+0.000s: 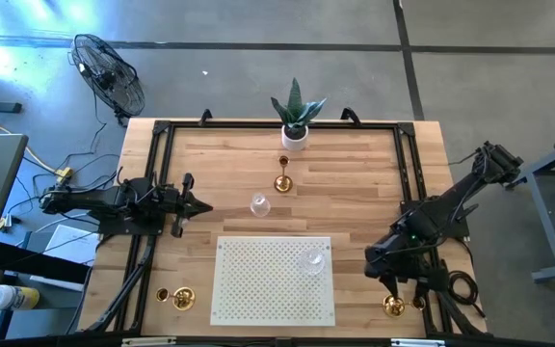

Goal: Pick & Place candle stick holders
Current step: Put the bottom right gold candle holder on the shelf

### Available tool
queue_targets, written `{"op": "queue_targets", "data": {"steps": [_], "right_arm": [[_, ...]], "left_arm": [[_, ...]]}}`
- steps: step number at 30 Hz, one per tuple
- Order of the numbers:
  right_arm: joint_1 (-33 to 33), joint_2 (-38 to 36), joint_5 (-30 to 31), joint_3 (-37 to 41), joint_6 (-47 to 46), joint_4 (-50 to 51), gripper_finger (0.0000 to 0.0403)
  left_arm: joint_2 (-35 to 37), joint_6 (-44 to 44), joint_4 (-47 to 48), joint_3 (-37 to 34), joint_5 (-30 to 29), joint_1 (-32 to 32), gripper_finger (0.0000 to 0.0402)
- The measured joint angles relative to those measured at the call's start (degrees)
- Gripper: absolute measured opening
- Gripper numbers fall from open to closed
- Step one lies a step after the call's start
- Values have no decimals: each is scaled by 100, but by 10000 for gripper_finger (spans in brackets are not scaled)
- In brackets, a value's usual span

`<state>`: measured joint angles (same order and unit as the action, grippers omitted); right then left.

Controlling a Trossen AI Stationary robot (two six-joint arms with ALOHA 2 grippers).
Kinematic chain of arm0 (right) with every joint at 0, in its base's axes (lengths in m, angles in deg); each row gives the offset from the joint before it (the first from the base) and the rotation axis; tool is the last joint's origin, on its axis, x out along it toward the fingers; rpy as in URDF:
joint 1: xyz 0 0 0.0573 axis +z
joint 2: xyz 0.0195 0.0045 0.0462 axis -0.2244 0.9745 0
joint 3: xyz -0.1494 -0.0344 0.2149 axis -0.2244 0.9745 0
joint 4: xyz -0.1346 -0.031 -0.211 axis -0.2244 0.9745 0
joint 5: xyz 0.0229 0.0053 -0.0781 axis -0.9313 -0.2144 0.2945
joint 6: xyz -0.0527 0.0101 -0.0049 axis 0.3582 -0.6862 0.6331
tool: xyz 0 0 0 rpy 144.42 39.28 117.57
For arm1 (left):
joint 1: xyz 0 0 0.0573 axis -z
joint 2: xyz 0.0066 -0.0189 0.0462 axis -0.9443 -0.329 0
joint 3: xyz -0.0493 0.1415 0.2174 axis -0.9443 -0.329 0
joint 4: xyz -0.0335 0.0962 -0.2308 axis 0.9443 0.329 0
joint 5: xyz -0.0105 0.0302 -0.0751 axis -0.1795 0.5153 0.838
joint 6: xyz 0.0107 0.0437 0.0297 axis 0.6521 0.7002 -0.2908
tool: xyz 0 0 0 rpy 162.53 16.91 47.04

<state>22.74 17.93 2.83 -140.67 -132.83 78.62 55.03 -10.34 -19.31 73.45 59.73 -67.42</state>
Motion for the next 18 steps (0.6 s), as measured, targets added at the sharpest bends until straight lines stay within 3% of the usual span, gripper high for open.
{"op": "queue_targets", "data": {"steps": [18], "right_arm": [[-2, 0, -64, 0, -136, -234, 216]], "left_arm": [[1, -2, 0, 0, -2, -1, 1]]}}
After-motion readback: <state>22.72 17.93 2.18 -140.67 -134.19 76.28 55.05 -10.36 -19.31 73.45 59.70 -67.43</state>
